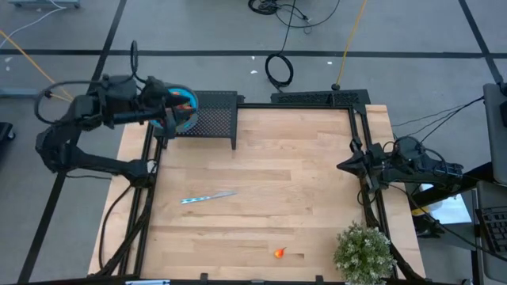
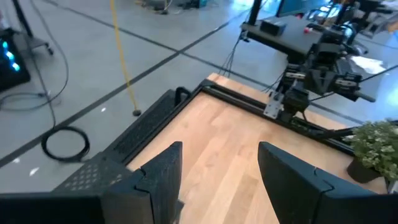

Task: Pick & Place Fruit
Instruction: Put the peach into the blue strainer bowl on the shelf

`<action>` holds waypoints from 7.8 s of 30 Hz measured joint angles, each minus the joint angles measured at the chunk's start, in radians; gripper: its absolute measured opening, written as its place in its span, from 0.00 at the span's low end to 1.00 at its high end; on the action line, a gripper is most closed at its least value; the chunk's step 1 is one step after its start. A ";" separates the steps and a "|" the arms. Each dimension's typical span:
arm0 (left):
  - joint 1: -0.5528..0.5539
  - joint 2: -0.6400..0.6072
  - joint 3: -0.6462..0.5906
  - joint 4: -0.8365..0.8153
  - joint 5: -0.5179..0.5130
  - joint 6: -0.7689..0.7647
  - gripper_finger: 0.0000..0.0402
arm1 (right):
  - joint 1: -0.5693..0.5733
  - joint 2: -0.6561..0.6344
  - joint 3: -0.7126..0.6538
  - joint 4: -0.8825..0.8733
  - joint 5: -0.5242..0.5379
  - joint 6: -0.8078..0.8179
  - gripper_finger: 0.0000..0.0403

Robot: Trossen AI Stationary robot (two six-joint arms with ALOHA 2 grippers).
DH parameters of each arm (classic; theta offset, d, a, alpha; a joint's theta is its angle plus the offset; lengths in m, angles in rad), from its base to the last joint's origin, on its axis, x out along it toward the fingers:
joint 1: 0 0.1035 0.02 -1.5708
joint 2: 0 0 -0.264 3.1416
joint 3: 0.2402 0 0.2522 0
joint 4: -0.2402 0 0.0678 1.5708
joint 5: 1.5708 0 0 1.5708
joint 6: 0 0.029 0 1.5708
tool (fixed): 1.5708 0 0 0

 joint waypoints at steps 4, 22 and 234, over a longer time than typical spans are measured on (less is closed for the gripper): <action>-0.089 -0.036 -0.113 0.115 -0.070 -0.005 0.53 | 0.000 0.014 0.000 0.049 0.001 0.039 0.00; -0.437 -0.162 -0.556 0.559 -0.236 -0.018 0.53 | 0.051 0.470 0.005 0.503 -0.132 0.122 0.00; -0.599 -0.784 -1.526 1.070 0.026 -0.032 0.53 | 0.366 1.645 0.928 0.145 -0.025 -0.218 0.32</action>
